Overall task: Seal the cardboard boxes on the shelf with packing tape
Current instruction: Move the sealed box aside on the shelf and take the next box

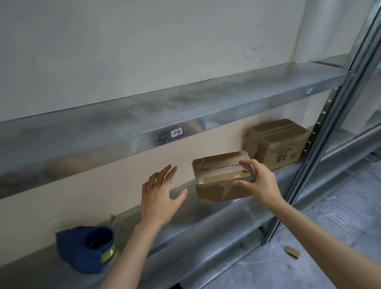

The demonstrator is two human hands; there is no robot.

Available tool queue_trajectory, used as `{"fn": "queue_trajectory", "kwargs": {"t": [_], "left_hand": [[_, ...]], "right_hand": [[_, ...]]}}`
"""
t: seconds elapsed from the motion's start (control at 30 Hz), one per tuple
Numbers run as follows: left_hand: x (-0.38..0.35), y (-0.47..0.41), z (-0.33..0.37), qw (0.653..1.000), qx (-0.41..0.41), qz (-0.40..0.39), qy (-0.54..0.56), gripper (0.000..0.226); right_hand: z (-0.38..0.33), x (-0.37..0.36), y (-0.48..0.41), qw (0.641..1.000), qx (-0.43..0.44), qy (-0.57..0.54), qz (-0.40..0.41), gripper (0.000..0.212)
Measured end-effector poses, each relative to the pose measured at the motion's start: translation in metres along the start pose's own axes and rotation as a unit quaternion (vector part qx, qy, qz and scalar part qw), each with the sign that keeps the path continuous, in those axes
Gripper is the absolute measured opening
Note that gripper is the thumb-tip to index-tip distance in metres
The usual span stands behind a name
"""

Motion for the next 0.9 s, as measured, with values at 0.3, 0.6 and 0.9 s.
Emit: {"fn": "queue_trajectory", "kwargs": {"t": [0.3, 0.6, 0.9], "left_hand": [[-0.065, -0.078, 0.016, 0.999, -0.005, -0.049, 0.005, 0.073], [-0.101, -0.119, 0.027, 1.0, 0.009, -0.03, 0.002, 0.072], [-0.124, -0.126, 0.039, 0.997, 0.067, -0.031, -0.014, 0.075]], "right_hand": [[0.091, -0.005, -0.084, 0.998, -0.034, 0.034, -0.039, 0.065], [0.151, -0.011, -0.132, 0.995, -0.045, -0.007, -0.087, 0.059], [0.172, -0.013, -0.157, 0.993, 0.039, 0.027, -0.112, 0.066]]}}
Point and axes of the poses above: each hand's wrist, its own y-axis away from the middle knuckle, its own x-axis out of the back of the hand, z = x × y, the point moved 7 cm from there along -y, towards the middle knuckle, and after that the axes turned 4 degrees about -z, right-handed, at the moved point
